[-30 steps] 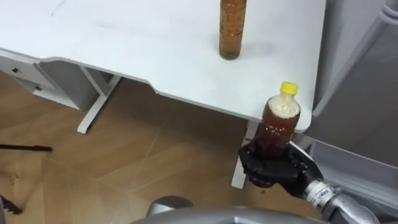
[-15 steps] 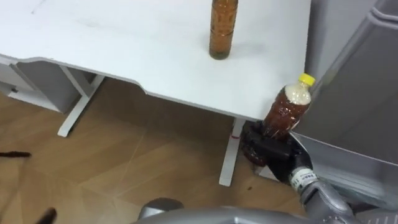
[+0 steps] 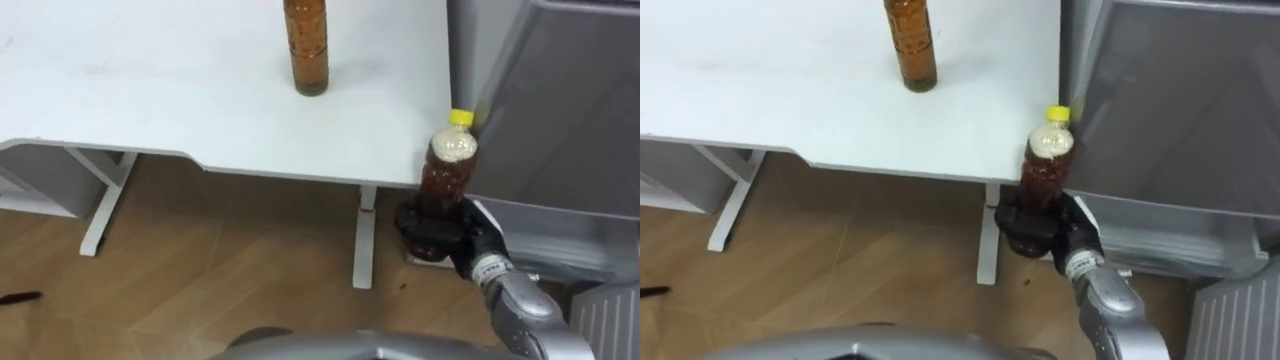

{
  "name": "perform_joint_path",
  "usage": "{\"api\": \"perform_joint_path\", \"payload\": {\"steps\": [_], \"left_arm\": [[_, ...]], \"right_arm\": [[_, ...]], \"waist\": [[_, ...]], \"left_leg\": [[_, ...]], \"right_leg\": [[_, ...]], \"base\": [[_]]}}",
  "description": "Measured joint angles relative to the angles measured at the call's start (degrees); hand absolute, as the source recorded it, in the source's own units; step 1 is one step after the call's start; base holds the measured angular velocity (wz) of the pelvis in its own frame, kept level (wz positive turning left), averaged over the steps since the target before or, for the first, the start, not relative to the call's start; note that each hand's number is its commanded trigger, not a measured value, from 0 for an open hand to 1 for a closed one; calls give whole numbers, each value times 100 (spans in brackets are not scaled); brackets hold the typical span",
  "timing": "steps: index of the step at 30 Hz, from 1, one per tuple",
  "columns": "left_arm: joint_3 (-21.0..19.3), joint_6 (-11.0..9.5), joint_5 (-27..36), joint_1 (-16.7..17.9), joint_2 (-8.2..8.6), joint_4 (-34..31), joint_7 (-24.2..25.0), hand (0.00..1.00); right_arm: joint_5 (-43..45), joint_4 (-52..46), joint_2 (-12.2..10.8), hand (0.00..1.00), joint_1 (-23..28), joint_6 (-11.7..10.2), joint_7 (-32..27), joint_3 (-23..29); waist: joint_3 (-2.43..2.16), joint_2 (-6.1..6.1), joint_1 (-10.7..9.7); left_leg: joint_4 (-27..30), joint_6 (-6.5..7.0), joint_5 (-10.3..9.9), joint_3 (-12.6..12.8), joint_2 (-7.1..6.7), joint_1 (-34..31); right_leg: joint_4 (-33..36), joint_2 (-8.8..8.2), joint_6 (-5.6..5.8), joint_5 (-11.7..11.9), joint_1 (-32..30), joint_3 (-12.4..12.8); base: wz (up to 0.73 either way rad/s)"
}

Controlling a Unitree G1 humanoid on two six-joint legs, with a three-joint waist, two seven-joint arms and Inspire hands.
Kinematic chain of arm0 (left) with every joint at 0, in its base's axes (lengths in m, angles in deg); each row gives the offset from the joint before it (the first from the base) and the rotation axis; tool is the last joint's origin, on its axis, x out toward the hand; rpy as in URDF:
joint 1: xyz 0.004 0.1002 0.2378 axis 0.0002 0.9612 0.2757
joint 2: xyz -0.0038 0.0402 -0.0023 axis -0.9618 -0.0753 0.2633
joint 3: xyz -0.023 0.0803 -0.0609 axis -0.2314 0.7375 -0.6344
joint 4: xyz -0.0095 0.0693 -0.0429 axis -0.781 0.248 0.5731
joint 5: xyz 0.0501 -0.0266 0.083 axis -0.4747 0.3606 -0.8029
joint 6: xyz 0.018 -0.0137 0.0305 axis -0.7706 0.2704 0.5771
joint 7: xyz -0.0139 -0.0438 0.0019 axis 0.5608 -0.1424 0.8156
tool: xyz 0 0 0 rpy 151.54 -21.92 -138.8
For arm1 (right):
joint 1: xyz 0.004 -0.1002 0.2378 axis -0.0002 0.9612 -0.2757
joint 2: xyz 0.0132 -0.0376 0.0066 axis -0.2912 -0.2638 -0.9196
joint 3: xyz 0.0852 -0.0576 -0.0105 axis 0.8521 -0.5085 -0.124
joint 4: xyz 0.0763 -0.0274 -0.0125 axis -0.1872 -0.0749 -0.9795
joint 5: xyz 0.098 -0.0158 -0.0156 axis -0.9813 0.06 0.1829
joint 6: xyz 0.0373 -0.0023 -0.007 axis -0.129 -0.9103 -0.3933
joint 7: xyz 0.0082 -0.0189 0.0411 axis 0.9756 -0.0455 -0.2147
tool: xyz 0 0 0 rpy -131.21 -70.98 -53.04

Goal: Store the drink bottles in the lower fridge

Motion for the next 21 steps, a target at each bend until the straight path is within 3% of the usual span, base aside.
{"api": "perform_joint_path", "payload": {"steps": [5,10,13,17,21], "left_arm": [[158,76,-722,-476,76,-11,234,0],[289,87,-754,-622,159,3,497,0],[267,79,-803,-660,173,187,647,0],[238,82,-889,-643,177,247,691,0],[213,32,-1059,-608,169,257,707,0]], "right_arm": [[378,0,-75,100,-73,-39,-383,-2],[1020,-14,-128,100,-143,-257,-955,-39],[1702,-12,-276,100,-142,-392,-1521,-39],[2538,95,-284,100,-130,-735,-2425,-19],[3045,397,-305,100,-264,-1295,-3660,404]], "waist": [[4,-23,-77],[-7,-50,-71],[-9,-40,-139],[1,-35,-167],[6,-47,-190]], "left_leg": [[4,43,55,9,-34,-101],[7,73,83,133,-25,-259],[22,91,98,147,-38,-331],[-18,108,119,152,-61,-318],[-116,94,162,179,-60,-265]], "right_leg": [[-9,-33,55,42,-95,28],[97,-55,62,49,-376,153],[95,-71,86,66,-447,162],[117,-84,99,85,-487,247],[134,-87,99,84,-486,278]], "base": [[-1],[-12],[0],[-4],[-6]]}}
